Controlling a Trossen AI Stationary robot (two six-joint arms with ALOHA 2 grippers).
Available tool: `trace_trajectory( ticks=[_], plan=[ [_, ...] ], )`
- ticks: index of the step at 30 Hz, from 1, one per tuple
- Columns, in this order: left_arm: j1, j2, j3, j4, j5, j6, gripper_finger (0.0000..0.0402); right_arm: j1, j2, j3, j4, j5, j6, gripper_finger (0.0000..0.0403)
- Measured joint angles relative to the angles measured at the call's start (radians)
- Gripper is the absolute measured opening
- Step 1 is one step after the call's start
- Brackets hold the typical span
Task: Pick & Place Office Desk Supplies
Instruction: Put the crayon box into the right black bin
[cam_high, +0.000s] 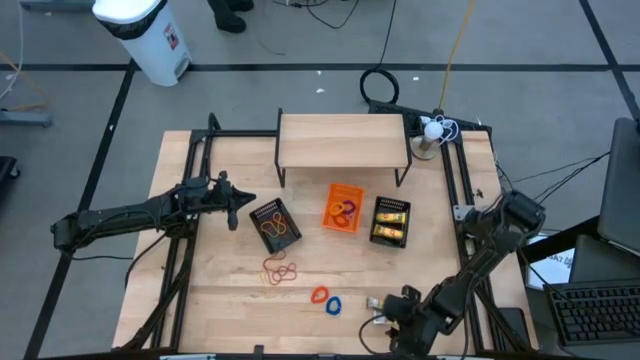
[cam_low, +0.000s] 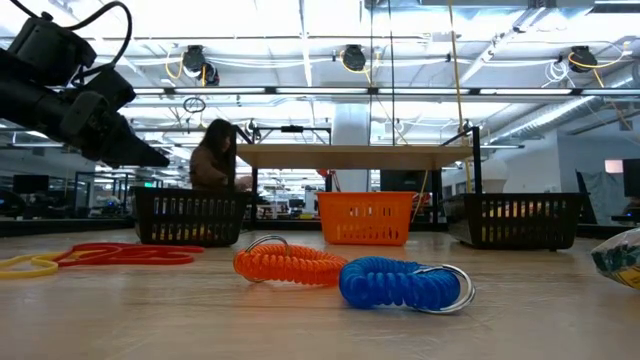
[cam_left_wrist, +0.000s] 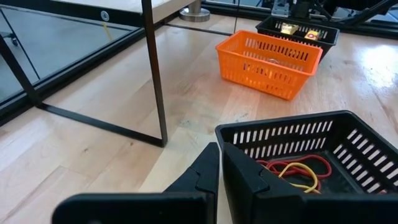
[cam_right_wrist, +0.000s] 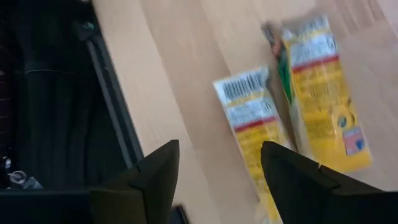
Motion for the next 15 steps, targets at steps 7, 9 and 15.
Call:
trace_trajectory(
  ticks=[7,9,15],
  plan=[
    [0.000,0.000,0.000,0.004,0.000,0.000,0.0019,0.033,0.031,0.001,-0.086,-0.025,0.110,0.0206],
    [0.000,0.000,0.000,0.004,0.000,0.000,0.0019,0.033,0.038,0.003,-0.110,-0.051,0.131,0.0202],
    [0.000,0.000,0.000,0.005,0.000,0.016,0.0019,0.031,0.063,0.004,-0.126,-0.059,0.080,0.0191]
  ],
)
